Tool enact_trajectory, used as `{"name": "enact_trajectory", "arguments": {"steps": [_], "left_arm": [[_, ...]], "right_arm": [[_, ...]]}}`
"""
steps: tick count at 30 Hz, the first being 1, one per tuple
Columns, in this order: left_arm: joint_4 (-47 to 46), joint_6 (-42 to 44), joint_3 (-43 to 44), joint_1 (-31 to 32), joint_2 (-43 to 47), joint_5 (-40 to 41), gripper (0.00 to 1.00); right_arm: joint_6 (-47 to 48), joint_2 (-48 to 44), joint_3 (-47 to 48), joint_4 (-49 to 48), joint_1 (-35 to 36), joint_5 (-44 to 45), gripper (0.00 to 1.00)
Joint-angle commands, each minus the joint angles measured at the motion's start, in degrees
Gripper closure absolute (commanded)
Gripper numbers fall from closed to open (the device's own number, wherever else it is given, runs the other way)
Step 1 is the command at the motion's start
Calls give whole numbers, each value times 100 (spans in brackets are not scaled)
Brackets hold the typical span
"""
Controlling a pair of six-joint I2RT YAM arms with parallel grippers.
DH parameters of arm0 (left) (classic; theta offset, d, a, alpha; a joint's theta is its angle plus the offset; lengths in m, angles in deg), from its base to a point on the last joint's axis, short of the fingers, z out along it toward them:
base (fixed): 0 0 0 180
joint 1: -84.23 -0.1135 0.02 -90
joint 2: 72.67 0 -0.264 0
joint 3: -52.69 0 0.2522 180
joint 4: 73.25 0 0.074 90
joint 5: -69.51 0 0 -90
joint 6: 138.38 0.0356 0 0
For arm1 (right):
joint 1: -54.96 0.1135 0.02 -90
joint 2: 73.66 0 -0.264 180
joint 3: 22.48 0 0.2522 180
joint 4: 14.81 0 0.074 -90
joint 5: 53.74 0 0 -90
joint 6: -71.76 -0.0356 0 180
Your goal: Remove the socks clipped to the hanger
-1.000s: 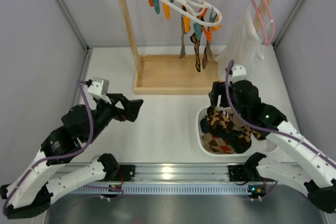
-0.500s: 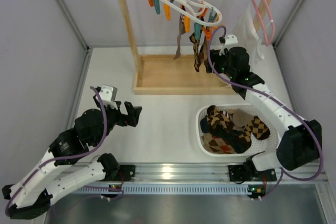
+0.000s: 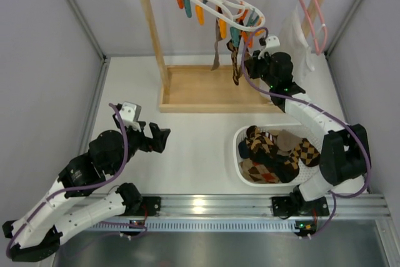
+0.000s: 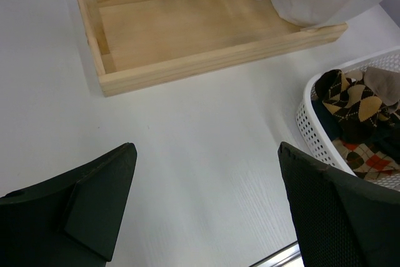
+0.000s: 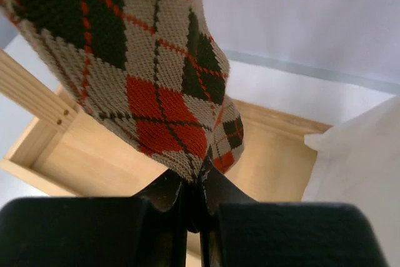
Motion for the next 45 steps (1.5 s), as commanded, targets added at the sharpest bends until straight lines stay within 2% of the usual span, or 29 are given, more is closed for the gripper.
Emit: {"name": "enact_trajectory", "arguments": {"steps": [1, 7, 12, 17, 22, 28, 32, 37, 45], "left_arm": [[-64, 31, -14, -46, 16, -108, 2], [-64, 14, -40, -72, 24, -152, 2], [-72, -13, -40, -125, 16, -222, 2], [-72, -30, -58, -151, 33, -222, 2], [-64, -39, -67, -160, 51, -179, 2], [-72, -48, -84, -169, 60, -152, 2], [-72, -57, -84, -169, 60, -143, 2], [-72, -74, -84, -169, 68, -117, 2], [-72, -399, 187, -195, 174, 462, 2]], "right_arm": [[-206, -320, -361, -1334, -88, -55, 100], [-698, -1128, -1441, -2057, -26, -28, 100], [-673, -1884, -1918, -2154, 254, 7, 100], [-533, -2455, -2191, -2084, 861, 252, 100], [-277, -2632, -2200, -1821, 1659, 859, 100], [-234, -2483, -2077, -1785, 2441, 1342, 100], [-102, -2053, -1823, -1715, 2926, 1667, 100], [197, -1325, -1173, -1618, 3523, 2081, 100], [495, -155, 302, -1179, 3929, 2397, 100]]}}
